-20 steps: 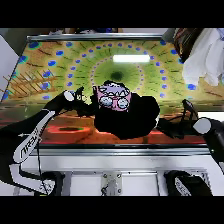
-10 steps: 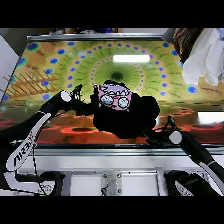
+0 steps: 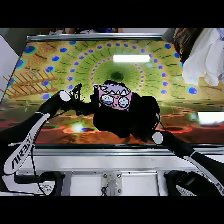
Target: Fold the clothes and pants, and hang the long-sleeved shirts on hangers.
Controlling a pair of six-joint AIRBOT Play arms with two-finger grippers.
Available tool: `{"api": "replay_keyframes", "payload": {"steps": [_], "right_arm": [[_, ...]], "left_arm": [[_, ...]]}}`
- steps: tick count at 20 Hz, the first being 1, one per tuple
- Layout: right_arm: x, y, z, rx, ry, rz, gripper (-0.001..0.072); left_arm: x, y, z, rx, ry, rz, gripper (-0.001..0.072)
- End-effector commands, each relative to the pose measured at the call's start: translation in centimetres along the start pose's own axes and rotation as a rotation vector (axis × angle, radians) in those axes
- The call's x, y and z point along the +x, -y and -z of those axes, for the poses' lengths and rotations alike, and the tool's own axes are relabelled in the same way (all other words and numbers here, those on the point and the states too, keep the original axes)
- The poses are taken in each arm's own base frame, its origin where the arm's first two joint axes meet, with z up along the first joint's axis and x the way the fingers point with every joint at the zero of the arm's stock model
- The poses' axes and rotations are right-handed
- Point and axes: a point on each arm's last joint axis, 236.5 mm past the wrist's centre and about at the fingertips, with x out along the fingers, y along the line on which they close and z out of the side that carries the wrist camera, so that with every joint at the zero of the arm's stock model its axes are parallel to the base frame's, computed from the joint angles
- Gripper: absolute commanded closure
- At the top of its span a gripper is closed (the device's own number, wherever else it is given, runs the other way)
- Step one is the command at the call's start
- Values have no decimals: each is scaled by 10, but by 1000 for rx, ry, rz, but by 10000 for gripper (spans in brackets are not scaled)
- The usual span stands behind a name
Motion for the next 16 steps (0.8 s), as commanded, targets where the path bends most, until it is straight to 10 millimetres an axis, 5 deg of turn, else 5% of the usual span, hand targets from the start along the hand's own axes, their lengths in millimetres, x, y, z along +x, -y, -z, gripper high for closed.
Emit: {"api": "replay_keyframes", "payload": {"steps": [1, 3, 6, 8, 11, 13, 16], "right_arm": [[-19, -52, -25, -273, 48, -97, 696], [-84, -123, -57, -502, 111, -225, 697], [-258, -239, -87, -684, 315, -469, 698], [-390, -294, -73, -803, 502, -635, 698], [-528, -327, -38, -886, 717, -831, 698], [-579, -333, -22, -913, 800, -905, 698], [-604, -338, -20, -867, 838, -968, 698]], "left_arm": [[-45, 31, -15, 59, 89, 50, 688], [-113, 78, -25, 158, 172, 118, 687], [-268, 197, -8, 372, 407, 359, 687], [-378, 263, 25, 529, 645, 504, 687], [-511, 320, 90, 703, 975, 670, 687], [-557, 333, 118, 774, 1100, 720, 688], [-576, 345, 123, 823, 1155, 706, 688]]}}
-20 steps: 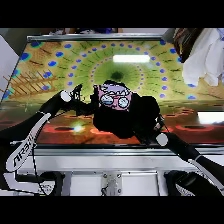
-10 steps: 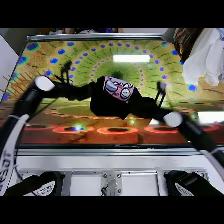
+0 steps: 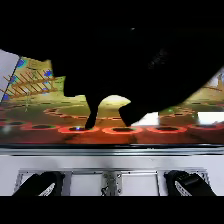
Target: Fold the clothes and pants, and hang the long-sleeved shirts on hangers.
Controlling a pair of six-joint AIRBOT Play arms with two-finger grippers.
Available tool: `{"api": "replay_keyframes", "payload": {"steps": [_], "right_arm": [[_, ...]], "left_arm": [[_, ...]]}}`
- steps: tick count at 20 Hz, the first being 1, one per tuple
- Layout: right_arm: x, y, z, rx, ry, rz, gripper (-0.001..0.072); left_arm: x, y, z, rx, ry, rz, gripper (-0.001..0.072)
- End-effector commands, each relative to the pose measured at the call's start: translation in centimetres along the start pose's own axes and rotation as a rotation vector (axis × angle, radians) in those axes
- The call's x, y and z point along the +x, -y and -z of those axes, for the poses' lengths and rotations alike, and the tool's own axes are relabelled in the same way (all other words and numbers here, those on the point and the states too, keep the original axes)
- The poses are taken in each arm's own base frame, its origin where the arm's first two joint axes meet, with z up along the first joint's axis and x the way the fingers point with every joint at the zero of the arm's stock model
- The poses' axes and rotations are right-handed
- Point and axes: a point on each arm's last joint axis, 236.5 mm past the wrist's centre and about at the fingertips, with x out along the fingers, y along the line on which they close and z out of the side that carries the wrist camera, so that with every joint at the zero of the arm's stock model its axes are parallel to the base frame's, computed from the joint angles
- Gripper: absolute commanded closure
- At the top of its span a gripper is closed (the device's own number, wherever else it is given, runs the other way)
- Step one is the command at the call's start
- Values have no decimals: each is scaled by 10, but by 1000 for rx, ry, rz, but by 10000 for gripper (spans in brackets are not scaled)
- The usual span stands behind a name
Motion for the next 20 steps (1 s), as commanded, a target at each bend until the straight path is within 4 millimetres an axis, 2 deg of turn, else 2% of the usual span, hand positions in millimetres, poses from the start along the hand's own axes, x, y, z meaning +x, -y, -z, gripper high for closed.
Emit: {"api": "replay_keyframes", "payload": {"steps": [1, 2, 3, 4, 5, 7, 9, 10, 12, 13, 15, 17, 19, 20], "right_arm": [[-16, -24, -32, 24, 80, -35, 698], [-7, -14, -25, 77, 56, -16, 698], [4, 1, -15, 137, 17, 18, 698], [20, 22, 5, 196, -50, 67, 697], [36, 47, 30, 243, -136, 126, 697], [65, 109, 107, 288, -379, 263, 697], [80, 166, 187, 238, -624, 347, 697], [84, 191, 226, 213, -728, 363, 697], [80, 230, 290, 226, -877, 409, 698], [67, 246, 319, 238, -946, 454, 698], [27, 265, 369, 216, -1092, 541, 698], [-16, 260, 414, 260, -1208, 589, 698], [-47, 244, 443, 283, -1287, 590, 697], [-58, 236, 450, 295, -1312, 590, 697]], "left_arm": [[-10, 26, -39, 86, 96, 13, 688], [3, 13, -31, 86, 56, -20, 688], [18, -10, -19, 74, 8, -86, 688], [32, -44, -1, 47, -51, -187, 688], [43, -92, 24, 7, -119, -321, 687], [51, -181, 96, -147, -304, -533, 687], [47, -241, 183, -365, -526, -613, 687], [43, -258, 224, -483, -629, -603, 687], [31, -276, 286, -619, -773, -562, 687], [19, -284, 315, -677, -826, -584, 687], [-11, -289, 363, -731, -922, -625, 687], [-44, -271, 410, -782, -1043, -628, 687], [-71, -242, 449, -817, -1160, -611, 687], [-82, -226, 464, -815, -1212, -591, 687]]}}
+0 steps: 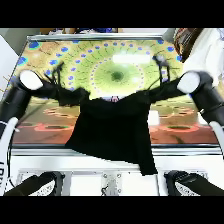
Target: Fold the clothes and pants, and hang the long-sleeved shirts on hangers.
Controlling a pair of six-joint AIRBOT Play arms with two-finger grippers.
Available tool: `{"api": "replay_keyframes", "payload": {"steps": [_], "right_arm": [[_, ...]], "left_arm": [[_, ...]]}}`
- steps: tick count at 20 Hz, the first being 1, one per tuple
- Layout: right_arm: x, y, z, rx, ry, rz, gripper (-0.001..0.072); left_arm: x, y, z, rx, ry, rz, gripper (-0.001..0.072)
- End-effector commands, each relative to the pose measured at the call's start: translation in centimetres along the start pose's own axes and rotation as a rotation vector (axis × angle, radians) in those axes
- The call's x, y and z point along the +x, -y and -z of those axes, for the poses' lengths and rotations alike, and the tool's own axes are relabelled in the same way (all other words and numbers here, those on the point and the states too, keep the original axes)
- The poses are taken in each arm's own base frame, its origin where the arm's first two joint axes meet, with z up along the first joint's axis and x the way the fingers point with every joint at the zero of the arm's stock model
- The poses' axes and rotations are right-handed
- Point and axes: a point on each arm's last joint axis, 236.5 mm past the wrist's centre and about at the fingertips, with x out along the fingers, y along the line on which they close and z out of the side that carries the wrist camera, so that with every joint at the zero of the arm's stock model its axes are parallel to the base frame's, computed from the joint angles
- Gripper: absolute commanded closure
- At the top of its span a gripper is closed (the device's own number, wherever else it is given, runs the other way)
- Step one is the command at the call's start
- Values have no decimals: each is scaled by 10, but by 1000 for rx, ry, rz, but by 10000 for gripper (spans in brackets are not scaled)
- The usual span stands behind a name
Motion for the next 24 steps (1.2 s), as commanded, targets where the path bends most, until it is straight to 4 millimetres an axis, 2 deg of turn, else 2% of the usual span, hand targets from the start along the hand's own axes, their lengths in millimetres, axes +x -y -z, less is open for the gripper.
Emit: {"api": "replay_keyframes", "payload": {"steps": [1, 4, 6, 7, 8, 10, 13, 15, 16, 18, 19, 20, 21, 22, 23, 24], "right_arm": [[21, 14, 74, 22, -167, 54, 697], [6, 15, 104, 59, -277, 76, 697], [3, 20, 115, 110, -322, 106, 697], [7, 22, 112, 139, -314, 116, 697], [12, 25, 106, 177, -301, 120, 696], [27, 34, 83, 276, -249, 118, 696], [48, 43, 26, 398, -125, 64, 696], [59, 53, -18, 462, -32, 54, 694], [64, 54, -41, 478, 19, 31, 641], [66, 47, -99, 511, 179, -64, 174], [57, 41, -131, 490, 288, -119, 85], [43, 37, -156, 412, 386, -138, 93], [32, 34, -168, 322, 439, -128, 93], [22, 32, -170, 195, 452, -96, 94], [17, 29, -160, 78, 424, -64, 94], [16, 27, -142, -13, 357, -36, 97]], "left_arm": [[36, -23, 83, 8, -202, -26, 687], [42, -22, 123, 58, -277, -35, 687], [45, -22, 127, 83, -284, -42, 687], [48, -24, 120, 82, -276, -43, 687], [50, -26, 109, 60, -271, -45, 687], [55, -29, 71, -3, -251, -30, 687], [64, -21, 11, -90, -222, 49, 687], [70, -12, -21, -112, -202, 97, 687], [73, -8, -36, -113, -191, 114, 687], [78, -4, -61, -97, -173, 121, 687], [80, -2, -71, -95, -167, 123, 687], [83, -2, -79, -106, -163, 123, 687], [84, -1, -85, -107, -162, 124, 687], [86, 0, -90, -106, -161, 125, 687], [87, 0, -94, -104, -158, 127, 687], [88, 0, -96, -103, -157, 126, 687]]}}
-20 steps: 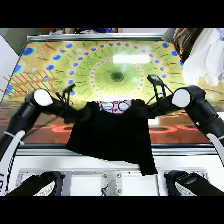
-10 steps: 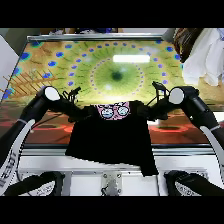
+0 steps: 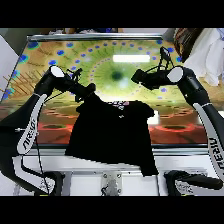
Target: Fold the clothes and pants, and hang the long-sleeved shirts on hangers.
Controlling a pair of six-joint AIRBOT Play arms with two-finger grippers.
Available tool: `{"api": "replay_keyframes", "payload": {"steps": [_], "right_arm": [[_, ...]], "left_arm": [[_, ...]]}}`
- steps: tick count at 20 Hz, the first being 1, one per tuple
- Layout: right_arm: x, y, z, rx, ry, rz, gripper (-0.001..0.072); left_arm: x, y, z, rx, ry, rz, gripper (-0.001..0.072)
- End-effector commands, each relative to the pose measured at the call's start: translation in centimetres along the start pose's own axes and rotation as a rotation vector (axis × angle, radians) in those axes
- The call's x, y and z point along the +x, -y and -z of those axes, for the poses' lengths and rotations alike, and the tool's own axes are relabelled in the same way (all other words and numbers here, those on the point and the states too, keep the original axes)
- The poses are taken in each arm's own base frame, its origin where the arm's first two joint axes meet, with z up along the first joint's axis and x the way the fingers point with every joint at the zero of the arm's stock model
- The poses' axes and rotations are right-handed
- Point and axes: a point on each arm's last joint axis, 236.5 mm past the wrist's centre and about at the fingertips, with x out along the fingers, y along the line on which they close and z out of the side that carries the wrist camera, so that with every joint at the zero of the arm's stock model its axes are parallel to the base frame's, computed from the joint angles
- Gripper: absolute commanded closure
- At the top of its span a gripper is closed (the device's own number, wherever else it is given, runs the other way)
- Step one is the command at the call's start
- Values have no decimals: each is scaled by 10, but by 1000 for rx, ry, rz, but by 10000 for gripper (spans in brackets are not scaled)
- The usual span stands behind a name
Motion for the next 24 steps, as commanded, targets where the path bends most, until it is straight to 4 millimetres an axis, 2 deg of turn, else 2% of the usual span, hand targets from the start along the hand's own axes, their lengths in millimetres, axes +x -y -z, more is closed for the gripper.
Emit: {"api": "replay_keyframes", "payload": {"steps": [1, 2, 4, 7, 10, 13, 16, 17, 19, 21, 24], "right_arm": [[-21, -6, 9, -337, -48, 24, 100], [-27, 2, 28, -401, -113, 68, 147], [-34, 13, 63, -516, -204, 154, 157], [-36, 2, 115, -584, -268, 188, 179], [-37, 2, 144, -550, -262, 347, 179], [-26, 14, 149, -502, -190, 530, 179], [2, 27, 170, -470, -240, 587, 179], [11, 31, 172, -473, -242, 597, 179], [24, 38, 167, -475, -218, 615, 179], [28, 48, 159, -463, -189, 657, 179], [33, 49, 140, -418, -113, 646, 179]], "left_arm": [[4, 2, -18, -3, 8, 9, 687], [6, 0, -18, -7, 5, 6, 687], [10, -5, -17, -13, -7, -1, 687], [16, -9, -15, -22, -30, -6, 687], [16, -9, -14, -22, -36, -7, 687], [16, -10, -13, -23, -38, -7, 687], [16, -10, -12, -22, -43, -8, 687], [16, -10, -12, -22, -43, -8, 687], [16, -10, -11, -22, -46, -8, 687], [16, -10, -11, -23, -46, -8, 687], [16, -10, -11, -22, -46, -8, 687]]}}
